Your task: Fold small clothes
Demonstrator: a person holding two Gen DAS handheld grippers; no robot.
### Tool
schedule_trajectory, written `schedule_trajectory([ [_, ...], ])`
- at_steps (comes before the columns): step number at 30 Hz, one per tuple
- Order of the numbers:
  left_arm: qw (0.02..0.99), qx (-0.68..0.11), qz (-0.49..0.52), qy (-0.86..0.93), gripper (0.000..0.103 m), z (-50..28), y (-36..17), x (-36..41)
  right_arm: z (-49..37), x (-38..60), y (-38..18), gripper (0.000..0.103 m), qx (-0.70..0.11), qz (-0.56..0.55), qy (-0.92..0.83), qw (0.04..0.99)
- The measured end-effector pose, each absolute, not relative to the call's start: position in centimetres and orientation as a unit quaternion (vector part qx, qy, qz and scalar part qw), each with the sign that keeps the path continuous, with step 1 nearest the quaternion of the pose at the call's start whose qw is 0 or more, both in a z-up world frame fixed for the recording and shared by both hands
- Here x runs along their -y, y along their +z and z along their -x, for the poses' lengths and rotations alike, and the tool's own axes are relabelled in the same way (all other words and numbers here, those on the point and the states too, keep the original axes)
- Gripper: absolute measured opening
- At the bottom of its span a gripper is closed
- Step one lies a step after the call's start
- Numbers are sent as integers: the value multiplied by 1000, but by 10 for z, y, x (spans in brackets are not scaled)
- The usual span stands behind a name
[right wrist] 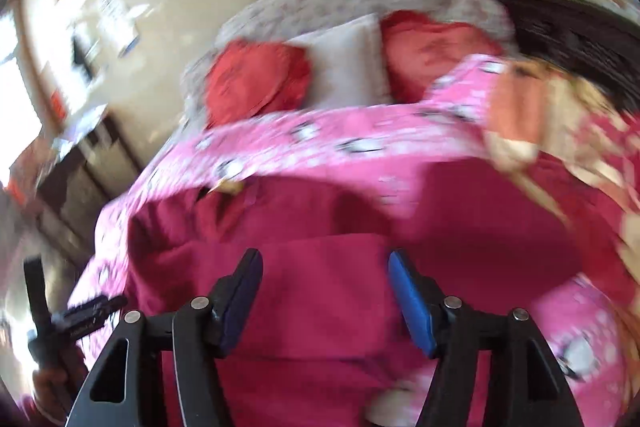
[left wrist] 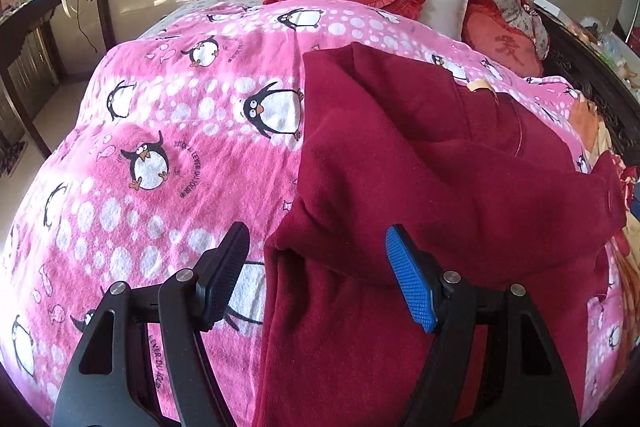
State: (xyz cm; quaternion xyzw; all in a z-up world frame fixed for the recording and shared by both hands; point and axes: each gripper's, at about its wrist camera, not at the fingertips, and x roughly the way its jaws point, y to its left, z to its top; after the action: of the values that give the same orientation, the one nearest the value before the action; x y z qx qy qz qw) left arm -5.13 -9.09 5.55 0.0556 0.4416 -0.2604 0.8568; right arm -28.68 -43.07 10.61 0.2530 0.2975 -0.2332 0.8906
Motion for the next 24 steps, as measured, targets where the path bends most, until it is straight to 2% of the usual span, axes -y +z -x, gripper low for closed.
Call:
schedule_trajectory([
  [5,854,-446,-51,-263,71,56,57,92,347,492,77,64,-286,-367,-294,835],
  [7,852,-450,-53,-264,71,58,56,95,363,511,58,64,-253,-436,-286,815],
  [10,850,-452,-66,-263,71,62,55,99,365,530,38,64,-199,-516,-238,798],
  [15,852,-450,-76,-258,71,65,57,96,352,560,14,63,-148,-576,-232,770],
  [16,853,-448,-75,-257,71,65,59,93,353,567,12,55,-141,-584,-224,767],
  [17,854,-447,-74,-255,71,64,60,90,354,572,15,34,-137,-580,-222,772],
  [19,858,-444,-69,-250,71,61,64,82,357,576,37,16,-137,-539,-246,794],
  [20,860,-443,-64,-247,71,59,65,78,358,575,53,10,-134,-515,-260,806],
  [24,864,-442,-37,-237,71,50,69,64,337,534,146,8,-123,-358,-265,887],
])
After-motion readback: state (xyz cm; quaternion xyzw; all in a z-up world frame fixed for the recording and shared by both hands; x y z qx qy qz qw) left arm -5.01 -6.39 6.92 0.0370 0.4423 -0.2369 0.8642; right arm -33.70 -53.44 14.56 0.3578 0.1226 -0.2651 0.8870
